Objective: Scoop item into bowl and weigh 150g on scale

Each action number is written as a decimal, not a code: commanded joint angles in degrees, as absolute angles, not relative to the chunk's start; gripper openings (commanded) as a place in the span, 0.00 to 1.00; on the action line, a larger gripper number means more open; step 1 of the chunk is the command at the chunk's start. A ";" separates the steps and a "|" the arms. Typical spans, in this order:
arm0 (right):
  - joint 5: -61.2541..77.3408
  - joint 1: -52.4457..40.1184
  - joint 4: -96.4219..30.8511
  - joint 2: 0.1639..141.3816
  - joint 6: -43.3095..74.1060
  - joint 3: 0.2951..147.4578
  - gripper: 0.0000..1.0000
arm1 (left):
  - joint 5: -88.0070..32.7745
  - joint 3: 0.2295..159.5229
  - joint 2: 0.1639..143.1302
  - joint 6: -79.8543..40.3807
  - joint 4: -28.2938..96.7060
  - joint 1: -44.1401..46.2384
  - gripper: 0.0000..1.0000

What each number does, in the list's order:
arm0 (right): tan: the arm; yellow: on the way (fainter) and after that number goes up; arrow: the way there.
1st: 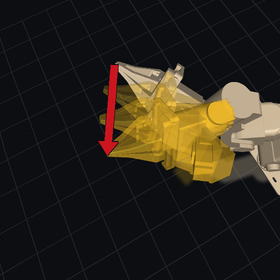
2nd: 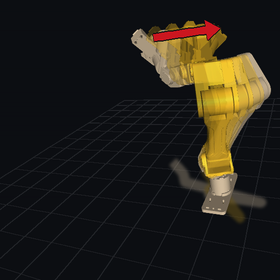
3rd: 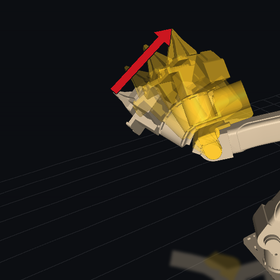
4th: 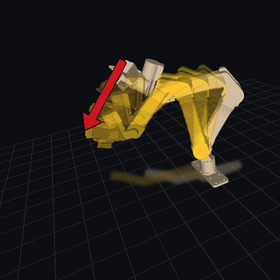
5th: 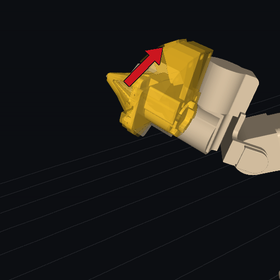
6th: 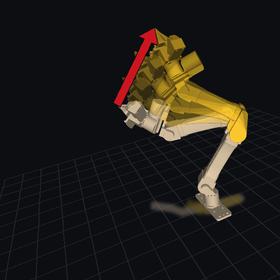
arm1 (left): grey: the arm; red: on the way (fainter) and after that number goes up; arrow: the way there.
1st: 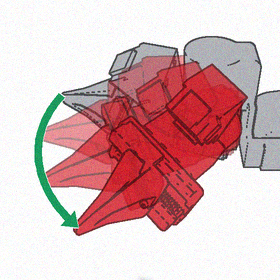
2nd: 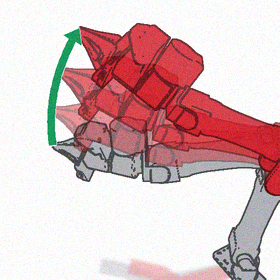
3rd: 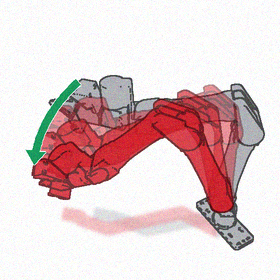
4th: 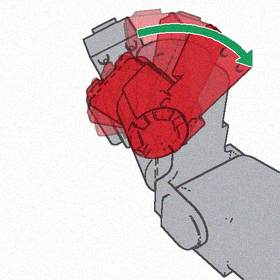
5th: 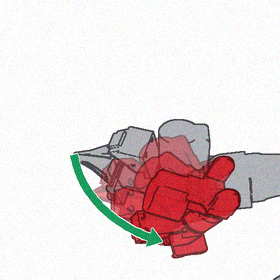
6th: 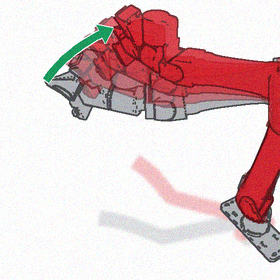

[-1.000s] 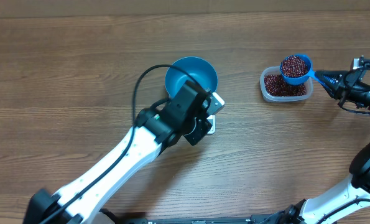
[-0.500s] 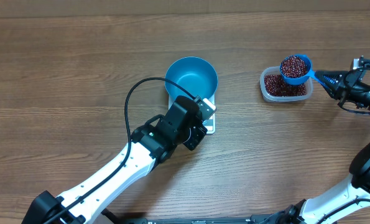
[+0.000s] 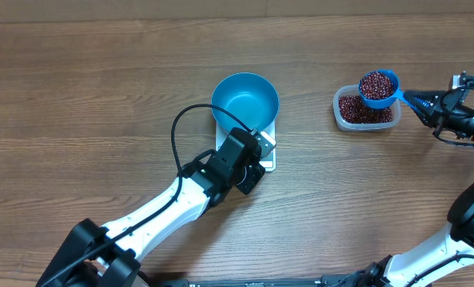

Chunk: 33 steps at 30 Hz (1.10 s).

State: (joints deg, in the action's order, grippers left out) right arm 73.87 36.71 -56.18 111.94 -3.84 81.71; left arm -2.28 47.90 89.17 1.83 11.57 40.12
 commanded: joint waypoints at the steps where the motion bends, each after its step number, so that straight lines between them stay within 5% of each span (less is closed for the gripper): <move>1: 75.92 37.04 -55.81 111.79 -4.40 81.47 0.04 | -1.34 47.29 89.95 1.72 10.87 40.10 0.04; 33: 75.92 37.04 -55.61 111.79 -4.60 81.47 0.04 | 1.91 47.42 97.01 -0.47 2.13 37.89 0.04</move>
State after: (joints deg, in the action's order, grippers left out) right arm 73.87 36.71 -55.94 111.94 -3.86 81.71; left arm 1.56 47.59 96.55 0.32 2.85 38.09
